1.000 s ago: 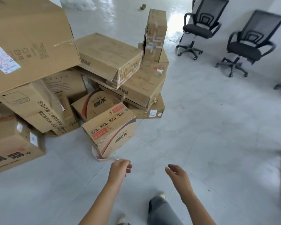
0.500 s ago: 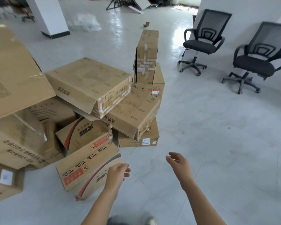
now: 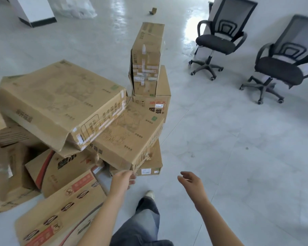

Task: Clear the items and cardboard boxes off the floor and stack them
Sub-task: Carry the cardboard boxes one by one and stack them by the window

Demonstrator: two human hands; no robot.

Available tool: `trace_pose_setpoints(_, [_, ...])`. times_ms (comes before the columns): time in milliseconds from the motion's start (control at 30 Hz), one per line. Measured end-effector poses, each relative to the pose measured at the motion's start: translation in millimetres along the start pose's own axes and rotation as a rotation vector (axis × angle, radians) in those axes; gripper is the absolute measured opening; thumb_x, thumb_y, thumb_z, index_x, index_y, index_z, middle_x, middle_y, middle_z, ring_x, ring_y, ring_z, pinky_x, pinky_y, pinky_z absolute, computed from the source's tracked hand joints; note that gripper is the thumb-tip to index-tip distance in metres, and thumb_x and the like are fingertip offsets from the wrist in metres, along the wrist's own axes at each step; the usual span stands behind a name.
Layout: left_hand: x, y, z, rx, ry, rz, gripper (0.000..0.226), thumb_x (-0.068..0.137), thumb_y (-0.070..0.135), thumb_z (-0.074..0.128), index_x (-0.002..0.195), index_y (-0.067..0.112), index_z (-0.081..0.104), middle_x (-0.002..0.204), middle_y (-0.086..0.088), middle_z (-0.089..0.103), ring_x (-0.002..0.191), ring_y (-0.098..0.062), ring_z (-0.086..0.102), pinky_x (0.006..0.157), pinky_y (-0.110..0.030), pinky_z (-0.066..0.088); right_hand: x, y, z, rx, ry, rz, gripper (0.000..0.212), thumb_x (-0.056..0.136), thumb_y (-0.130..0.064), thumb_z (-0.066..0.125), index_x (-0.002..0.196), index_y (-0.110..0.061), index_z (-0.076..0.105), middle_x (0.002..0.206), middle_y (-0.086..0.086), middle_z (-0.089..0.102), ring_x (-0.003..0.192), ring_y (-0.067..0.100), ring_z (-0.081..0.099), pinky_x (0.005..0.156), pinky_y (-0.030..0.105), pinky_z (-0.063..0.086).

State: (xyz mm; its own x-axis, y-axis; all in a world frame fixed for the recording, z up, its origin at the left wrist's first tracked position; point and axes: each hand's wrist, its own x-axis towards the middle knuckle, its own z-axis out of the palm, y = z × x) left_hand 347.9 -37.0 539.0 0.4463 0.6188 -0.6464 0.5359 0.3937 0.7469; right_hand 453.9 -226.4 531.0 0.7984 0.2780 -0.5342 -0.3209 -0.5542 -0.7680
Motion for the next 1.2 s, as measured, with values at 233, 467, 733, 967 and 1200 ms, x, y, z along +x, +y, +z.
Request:
trace_pose_setpoints(233, [91,140,83,0.014,-0.114,0.102,0.020,0.094,0.007,0.046,0.081,0.006,0.061,0.078,-0.008,0.061,0.066,-0.016,0.057,0.048,-0.019,0.045,107,-96,-51,0.072,0.152,-0.011,0.029,0.090,-0.020,0.058,0.117,-0.012,0.058,0.112,0.006,0.058,0.103,0.017,0.052,0.082,0.025,0.037])
trace_pose_setpoints(467, [138,174,168,0.154,-0.251,-0.012,0.018,0.093,0.011,0.049,0.079,0.013,0.060,0.079,-0.006,0.064,0.067,-0.017,0.058,0.073,-0.031,0.043,173,-101,-90,0.114,0.189,0.107,0.031,0.090,-0.018,0.059,0.120,-0.009,0.058,0.116,0.008,0.058,0.109,0.019,0.053,0.083,0.026,0.037])
trace_pose_setpoints(733, [214,244,272,0.098,-0.102,0.037,0.020,0.094,0.010,0.047,0.078,0.012,0.059,0.080,-0.008,0.063,0.068,-0.018,0.057,0.069,-0.031,0.042,325,-149,-177,0.100,0.114,0.002,0.031,0.090,-0.020,0.059,0.119,-0.011,0.057,0.116,0.007,0.058,0.106,0.018,0.052,0.083,0.025,0.037])
trace_pose_setpoints(967, [228,303,393,0.099,-0.124,0.062,0.016,0.092,0.010,0.050,0.082,0.009,0.061,0.079,-0.007,0.064,0.067,-0.016,0.057,0.064,-0.026,0.039,434,-205,-273,0.127,0.080,-0.069,0.027,0.088,-0.019,0.060,0.115,-0.013,0.060,0.112,0.006,0.059,0.105,0.018,0.053,0.083,0.026,0.038])
trace_pose_setpoints(1200, [267,323,399,0.029,0.124,-0.024,0.015,0.095,0.013,0.048,0.089,0.009,0.062,0.088,-0.009,0.066,0.080,-0.023,0.061,0.081,-0.035,0.045,498,-217,-270,-0.022,-0.138,-0.019,0.031,0.089,-0.020,0.059,0.118,-0.011,0.058,0.113,0.004,0.057,0.108,0.017,0.052,0.085,0.024,0.039])
